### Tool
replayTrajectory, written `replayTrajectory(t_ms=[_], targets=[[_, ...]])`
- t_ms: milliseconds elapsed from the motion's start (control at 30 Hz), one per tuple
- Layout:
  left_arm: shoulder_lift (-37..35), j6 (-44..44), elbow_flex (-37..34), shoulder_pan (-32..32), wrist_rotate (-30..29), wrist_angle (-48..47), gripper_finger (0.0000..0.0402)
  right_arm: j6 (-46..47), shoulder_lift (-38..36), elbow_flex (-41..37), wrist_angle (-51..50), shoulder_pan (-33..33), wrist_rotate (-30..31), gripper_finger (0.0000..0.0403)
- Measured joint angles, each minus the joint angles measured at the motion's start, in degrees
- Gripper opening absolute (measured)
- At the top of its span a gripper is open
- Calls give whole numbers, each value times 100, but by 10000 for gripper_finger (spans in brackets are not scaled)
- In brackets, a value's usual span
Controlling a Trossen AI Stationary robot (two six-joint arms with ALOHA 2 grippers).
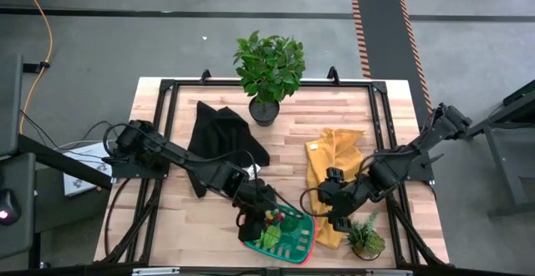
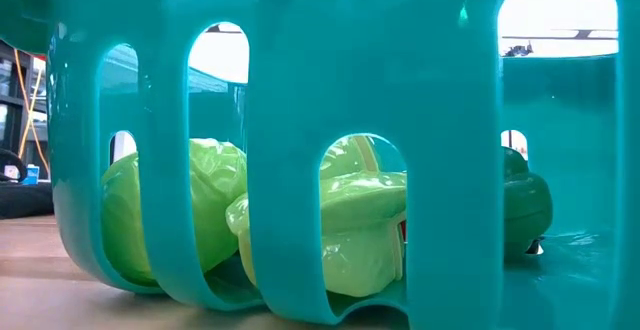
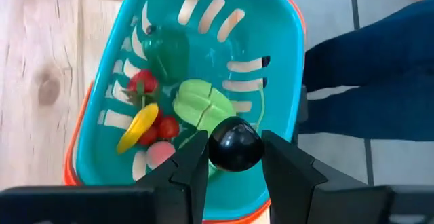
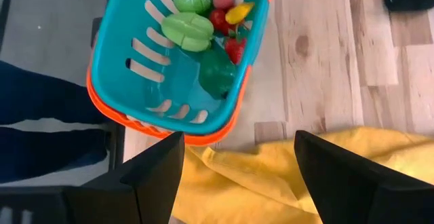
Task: Pick and placing Produce into tupperware
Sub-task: Put the black cherry into the blue bin
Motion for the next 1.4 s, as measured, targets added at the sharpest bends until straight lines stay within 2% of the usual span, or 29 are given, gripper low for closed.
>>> replayTrajectory(t_ms=[700,1400], targets=[[782,153,12,-201,-8,356,112,227,12,-1,49,46,190,270],[985,101,5,-301,20,329,112,350,12,-2,109,48,197,270]])
